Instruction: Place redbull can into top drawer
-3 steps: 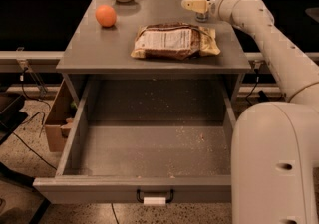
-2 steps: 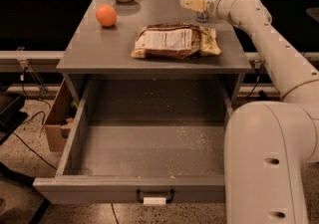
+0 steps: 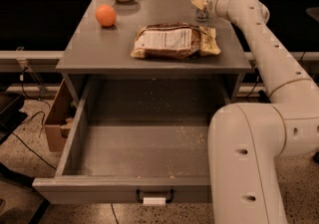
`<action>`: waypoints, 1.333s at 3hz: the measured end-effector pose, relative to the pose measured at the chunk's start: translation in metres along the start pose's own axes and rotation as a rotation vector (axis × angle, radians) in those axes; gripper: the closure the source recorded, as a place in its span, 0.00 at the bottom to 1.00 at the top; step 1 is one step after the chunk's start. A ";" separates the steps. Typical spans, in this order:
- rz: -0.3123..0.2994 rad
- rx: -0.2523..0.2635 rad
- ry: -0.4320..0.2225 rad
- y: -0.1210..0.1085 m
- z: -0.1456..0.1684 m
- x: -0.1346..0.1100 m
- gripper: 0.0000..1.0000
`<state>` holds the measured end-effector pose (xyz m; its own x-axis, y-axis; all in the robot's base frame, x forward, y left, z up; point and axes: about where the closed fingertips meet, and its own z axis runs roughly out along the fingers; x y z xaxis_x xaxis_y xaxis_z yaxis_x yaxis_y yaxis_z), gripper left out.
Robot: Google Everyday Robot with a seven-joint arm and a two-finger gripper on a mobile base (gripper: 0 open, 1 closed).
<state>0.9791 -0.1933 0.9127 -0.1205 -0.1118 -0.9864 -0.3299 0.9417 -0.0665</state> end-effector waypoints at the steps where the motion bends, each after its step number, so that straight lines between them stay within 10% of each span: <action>1: 0.000 0.000 -0.001 0.000 0.000 0.000 0.67; 2: 0.000 0.000 -0.001 0.000 0.000 0.000 0.98; 4: -0.020 -0.060 -0.013 0.008 -0.021 -0.029 1.00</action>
Offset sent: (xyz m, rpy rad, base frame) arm 0.0000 0.0001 0.0004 0.0002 -0.0007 0.0002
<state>0.9599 -0.1892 0.9443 -0.1012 -0.1256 -0.9869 -0.3877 0.9186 -0.0772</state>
